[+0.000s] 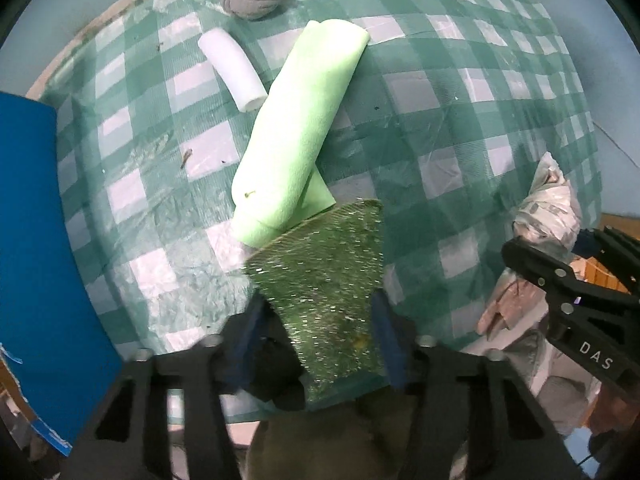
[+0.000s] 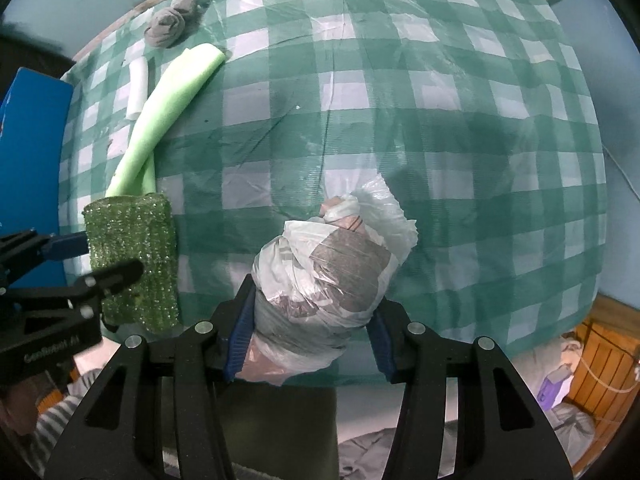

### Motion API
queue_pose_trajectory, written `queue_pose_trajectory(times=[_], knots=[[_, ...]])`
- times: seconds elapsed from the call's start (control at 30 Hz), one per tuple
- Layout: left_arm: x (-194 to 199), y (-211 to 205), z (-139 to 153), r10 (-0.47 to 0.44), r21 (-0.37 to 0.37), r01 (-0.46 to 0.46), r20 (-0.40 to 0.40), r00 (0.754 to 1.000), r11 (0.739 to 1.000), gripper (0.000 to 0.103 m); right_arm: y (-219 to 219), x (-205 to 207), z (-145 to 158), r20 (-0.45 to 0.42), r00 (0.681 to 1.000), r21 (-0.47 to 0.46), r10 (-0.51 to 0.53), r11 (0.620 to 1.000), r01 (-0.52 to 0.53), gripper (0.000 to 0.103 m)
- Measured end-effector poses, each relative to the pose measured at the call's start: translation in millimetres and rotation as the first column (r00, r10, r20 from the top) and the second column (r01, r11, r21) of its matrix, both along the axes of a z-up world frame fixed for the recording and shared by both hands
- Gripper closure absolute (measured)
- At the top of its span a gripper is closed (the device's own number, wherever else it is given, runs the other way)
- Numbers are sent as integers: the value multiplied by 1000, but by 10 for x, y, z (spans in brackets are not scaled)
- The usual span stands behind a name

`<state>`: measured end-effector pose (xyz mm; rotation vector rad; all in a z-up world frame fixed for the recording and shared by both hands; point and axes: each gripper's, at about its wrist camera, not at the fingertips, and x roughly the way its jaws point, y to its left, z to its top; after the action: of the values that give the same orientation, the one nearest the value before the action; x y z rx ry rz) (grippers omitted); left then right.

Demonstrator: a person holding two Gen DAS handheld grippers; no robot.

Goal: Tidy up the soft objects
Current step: 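Grasp the green glittery sponge with the left tool while the right tool grasps the plastic-wrapped bundle, then lift the green sponge with the left tool while the right tool holds the bundle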

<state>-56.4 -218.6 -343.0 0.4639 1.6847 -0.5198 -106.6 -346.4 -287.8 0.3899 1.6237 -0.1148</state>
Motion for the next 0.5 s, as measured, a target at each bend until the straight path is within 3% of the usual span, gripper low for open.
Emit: queue_pose_trajectory(times=[0.07,0.17,0.5], knots=[[-1,-54,19,-11,15,10,15,1000,1000,73,-4,8,-3,-1,1000,5,10,1000,-10,52],[9,-71,61,-12,16,11,36,999,1000,79,-73,15,-131,0,1000,11,27,1000,-27,52],[33,-28,300,23,-70,-21,40,999,997,87,-4,99,-221,22,996,26,82,996,-82,52]])
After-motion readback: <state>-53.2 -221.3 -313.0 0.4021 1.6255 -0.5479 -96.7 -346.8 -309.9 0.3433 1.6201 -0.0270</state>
